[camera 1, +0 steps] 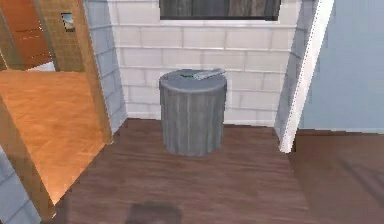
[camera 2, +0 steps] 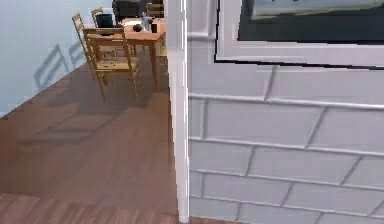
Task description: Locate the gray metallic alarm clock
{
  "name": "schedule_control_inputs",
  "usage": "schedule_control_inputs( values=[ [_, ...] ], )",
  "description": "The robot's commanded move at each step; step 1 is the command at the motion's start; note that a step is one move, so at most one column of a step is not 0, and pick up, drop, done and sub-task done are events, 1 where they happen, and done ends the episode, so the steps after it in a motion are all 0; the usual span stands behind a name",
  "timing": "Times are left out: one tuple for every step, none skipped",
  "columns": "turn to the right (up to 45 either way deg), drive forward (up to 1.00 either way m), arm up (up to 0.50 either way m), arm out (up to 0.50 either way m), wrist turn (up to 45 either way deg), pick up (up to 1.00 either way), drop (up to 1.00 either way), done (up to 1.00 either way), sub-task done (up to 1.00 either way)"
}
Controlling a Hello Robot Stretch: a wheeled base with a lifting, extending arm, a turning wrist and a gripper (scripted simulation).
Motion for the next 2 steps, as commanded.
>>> schedule_control_inputs(
  values=[
    [0.0,0.55,0.0,0.0,0.0,0.0,0.0,0.0,0.0],
    [-45.0,0.0,0.0,0.0,0.0,0.0,0.0,0.0,0.0]
  ],
)
